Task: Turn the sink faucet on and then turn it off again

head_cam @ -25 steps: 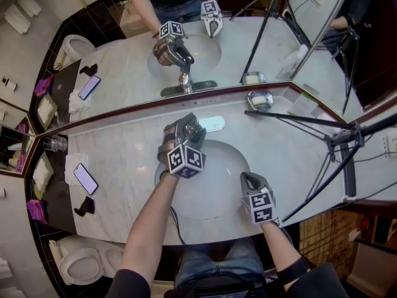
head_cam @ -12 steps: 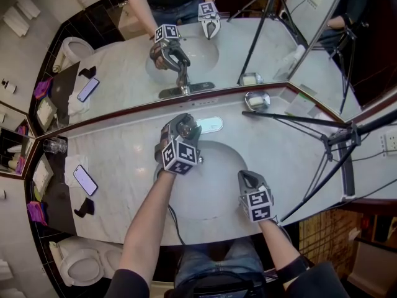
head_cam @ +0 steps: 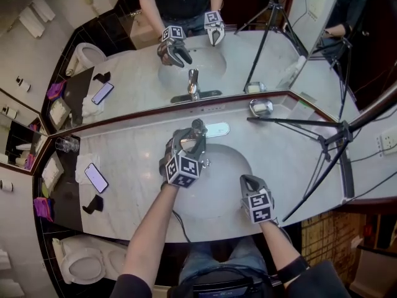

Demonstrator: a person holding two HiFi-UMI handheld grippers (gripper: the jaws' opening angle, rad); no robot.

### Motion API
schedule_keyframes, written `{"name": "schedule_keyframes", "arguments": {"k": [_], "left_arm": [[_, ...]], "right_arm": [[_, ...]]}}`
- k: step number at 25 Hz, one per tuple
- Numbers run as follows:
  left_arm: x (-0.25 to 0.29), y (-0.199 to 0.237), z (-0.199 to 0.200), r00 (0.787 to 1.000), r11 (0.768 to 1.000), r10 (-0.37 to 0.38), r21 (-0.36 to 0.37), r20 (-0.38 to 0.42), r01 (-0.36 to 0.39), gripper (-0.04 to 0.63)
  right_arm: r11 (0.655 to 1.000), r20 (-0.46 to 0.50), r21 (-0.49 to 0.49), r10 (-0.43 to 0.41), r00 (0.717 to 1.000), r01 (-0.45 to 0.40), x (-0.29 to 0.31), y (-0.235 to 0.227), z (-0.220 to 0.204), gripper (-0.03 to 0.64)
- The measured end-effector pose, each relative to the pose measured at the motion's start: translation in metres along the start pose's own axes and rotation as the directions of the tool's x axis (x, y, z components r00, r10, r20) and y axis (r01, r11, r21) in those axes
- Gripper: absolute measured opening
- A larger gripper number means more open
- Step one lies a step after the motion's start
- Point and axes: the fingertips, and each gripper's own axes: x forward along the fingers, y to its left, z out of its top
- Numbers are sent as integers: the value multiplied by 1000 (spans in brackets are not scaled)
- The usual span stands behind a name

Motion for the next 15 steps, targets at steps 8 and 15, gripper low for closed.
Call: {"name": "schedule_keyframes", "arguments": {"k": [8, 15], "left_arm": [[-82, 10, 8, 995, 983, 80, -173, 58, -68, 49], [-148, 6, -11, 995, 923, 82, -381, 57, -54, 0]], "right_arm": [[999, 29, -53, -2, 1000, 4, -19, 19, 25, 17], [995, 59, -98, 5, 998, 0, -27, 34, 48, 17]]}}
